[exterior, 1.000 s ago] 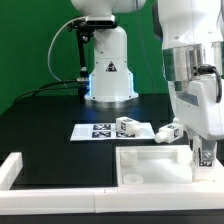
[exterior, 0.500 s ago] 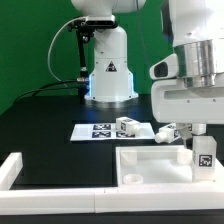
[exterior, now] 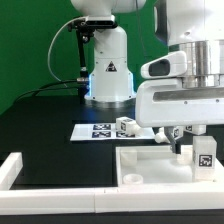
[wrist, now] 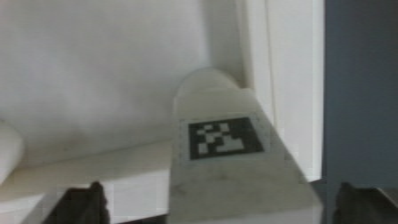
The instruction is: Assemble one leg
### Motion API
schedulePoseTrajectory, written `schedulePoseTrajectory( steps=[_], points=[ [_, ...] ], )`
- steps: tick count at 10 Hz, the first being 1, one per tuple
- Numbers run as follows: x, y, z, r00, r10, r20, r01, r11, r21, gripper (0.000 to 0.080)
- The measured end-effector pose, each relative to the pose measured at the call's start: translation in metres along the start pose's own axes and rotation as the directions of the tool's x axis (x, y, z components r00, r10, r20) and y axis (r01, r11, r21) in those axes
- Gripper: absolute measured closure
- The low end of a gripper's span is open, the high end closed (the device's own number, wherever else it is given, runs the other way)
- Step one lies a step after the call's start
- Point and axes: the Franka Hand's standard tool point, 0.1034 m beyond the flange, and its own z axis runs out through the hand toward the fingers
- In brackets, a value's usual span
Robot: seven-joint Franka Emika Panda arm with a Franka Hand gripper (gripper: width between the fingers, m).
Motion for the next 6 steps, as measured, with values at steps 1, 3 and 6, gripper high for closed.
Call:
schedulePoseTrajectory(
  steps=[1,3,6],
  points=[
    [-0.0002,-0.0005,0.0001,1.000,0.027,0.000,-0.027,1.000,0.000,0.0177],
    [0.0000,0.0006,0.0002,0.997,0.075,0.000,-0.075,0.997,-0.001,0.0517],
    [0.0000,0.0026,0.0004,0.952,0.307,0.000,-0.307,0.952,-0.002,0.0515]
  ],
)
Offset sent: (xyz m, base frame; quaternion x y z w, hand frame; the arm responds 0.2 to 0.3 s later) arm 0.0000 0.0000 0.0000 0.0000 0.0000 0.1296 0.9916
